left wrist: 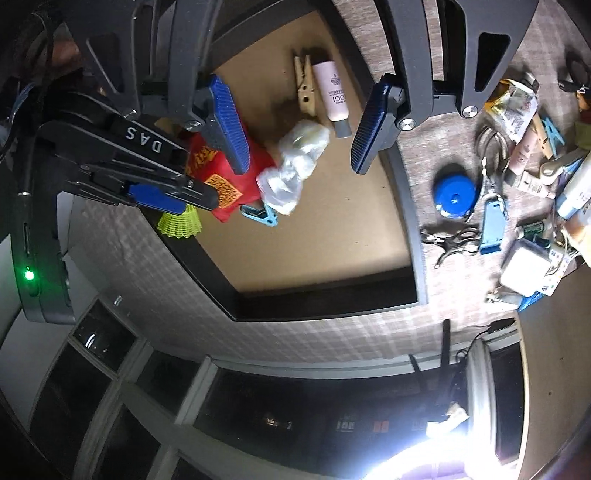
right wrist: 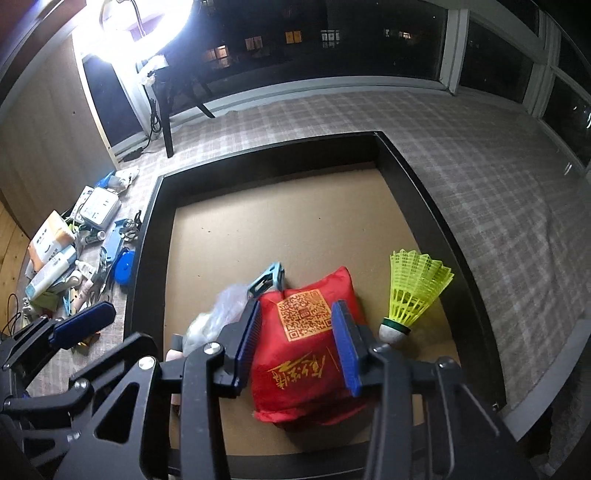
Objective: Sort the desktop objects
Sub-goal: 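Carry the white bag and blue clothespin into the tray and release both, then grasp the metal hole punch with the left gripper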
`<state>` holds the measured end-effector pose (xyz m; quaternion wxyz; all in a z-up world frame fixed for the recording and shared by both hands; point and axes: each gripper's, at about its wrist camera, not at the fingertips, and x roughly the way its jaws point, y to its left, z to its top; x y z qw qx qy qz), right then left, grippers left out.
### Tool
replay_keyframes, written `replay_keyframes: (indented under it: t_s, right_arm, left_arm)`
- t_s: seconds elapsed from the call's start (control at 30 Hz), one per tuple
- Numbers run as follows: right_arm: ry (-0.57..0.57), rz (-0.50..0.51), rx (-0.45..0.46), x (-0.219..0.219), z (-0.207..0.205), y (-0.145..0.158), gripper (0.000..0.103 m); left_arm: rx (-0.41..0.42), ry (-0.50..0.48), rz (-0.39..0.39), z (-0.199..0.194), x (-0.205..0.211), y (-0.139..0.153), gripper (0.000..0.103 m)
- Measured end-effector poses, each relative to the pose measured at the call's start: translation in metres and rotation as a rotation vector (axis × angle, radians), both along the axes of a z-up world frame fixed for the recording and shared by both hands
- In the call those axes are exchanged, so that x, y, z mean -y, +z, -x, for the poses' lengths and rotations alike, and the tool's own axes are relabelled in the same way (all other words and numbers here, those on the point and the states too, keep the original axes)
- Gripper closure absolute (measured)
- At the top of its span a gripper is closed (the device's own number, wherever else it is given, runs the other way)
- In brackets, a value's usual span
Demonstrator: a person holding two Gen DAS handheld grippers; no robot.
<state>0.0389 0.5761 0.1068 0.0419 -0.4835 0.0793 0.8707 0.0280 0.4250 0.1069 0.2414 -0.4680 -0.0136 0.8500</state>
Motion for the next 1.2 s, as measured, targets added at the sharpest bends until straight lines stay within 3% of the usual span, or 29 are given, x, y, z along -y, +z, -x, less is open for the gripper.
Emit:
replay_keyframes:
  t_s: [0.43,0.63,0.9,1.2]
  right_arm:
    - [0.116,0.068,-0.013,0.061,0.017,0.009,0.06]
    - [0.203,0.098,0.004,0.113,0.033,0.008,0.06]
    - [0.284,0.134,0.087,0.176,0.064,-0.007,0.067]
    - [0.274,0.164,0.186,0.204,0.089,-0.037,0.08]
  left_arm:
    - [0.014,0.164,0.04,0.022,0.09,-0.006,0.06]
    - [0.068,0.239,0.04,0.04,0.139,-0.023,0.074]
    - [0.14,0.239,0.027,0.057,0.17,-0.047,0.083]
    - [0.188,0.189,0.024,0.072,0.169,-0.068,0.095]
